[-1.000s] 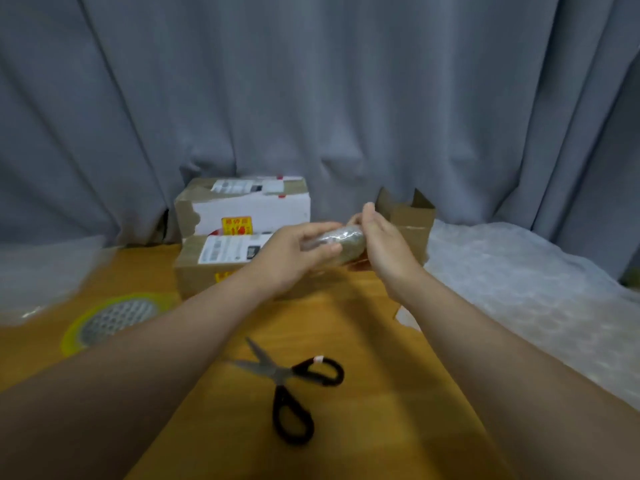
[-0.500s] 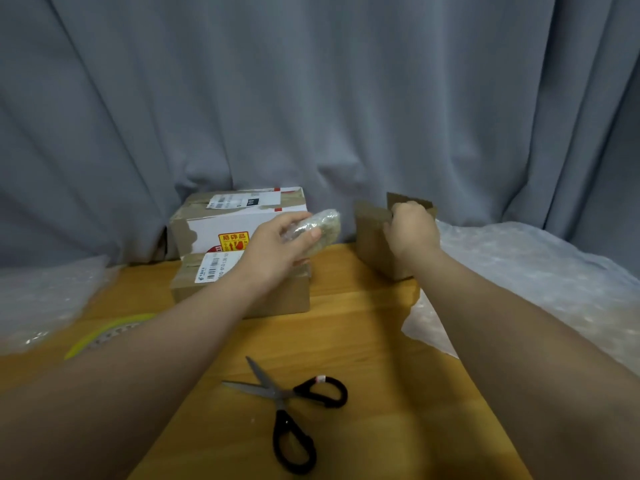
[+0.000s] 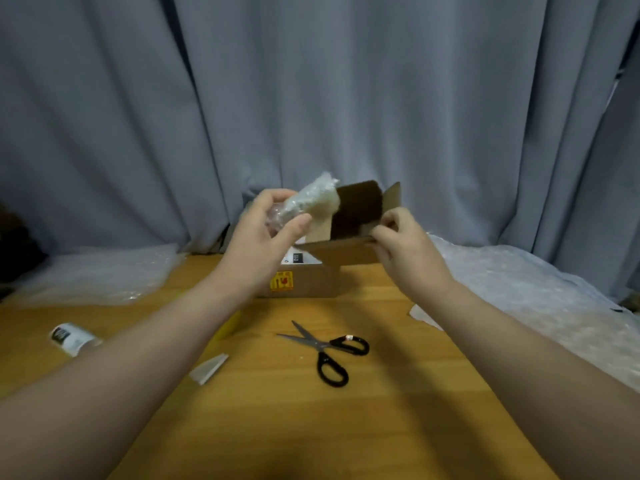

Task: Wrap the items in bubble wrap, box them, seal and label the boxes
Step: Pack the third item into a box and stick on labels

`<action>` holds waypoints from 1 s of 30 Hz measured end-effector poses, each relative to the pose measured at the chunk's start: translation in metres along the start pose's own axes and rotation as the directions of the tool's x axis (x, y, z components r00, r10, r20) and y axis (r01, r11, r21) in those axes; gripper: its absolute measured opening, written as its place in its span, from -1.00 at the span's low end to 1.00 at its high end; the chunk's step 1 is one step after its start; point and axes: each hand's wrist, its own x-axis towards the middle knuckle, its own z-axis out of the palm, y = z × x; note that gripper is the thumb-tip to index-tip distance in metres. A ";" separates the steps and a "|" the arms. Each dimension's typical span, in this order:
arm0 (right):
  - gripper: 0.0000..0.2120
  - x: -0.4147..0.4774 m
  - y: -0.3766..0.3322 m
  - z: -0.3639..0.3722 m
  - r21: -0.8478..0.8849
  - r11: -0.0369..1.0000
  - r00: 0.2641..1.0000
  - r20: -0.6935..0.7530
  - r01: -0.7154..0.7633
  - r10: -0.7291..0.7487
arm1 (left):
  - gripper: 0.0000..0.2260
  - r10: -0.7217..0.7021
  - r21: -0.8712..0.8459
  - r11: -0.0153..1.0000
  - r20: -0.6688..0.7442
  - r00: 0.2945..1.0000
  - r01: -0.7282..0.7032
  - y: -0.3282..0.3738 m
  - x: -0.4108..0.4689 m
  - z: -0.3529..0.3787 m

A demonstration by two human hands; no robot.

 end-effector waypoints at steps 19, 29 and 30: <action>-0.90 -0.091 -0.135 0.014 0.267 0.961 0.996 0.020 0.075 -0.083 | -0.75 -0.253 0.751 0.650 0.363 0.897 -0.121 -0.009 -0.095 -0.060; -0.95 -0.098 -0.134 0.018 0.231 0.970 0.994 0.052 0.078 -0.092 | -0.72 -0.160 0.806 0.459 0.488 0.858 -0.373 -0.009 -0.098 -0.074; -0.96 -0.099 -0.133 0.017 0.228 0.970 0.993 0.065 0.082 -0.099 | -0.71 -0.193 0.791 0.485 0.513 0.836 -0.373 -0.010 -0.098 -0.079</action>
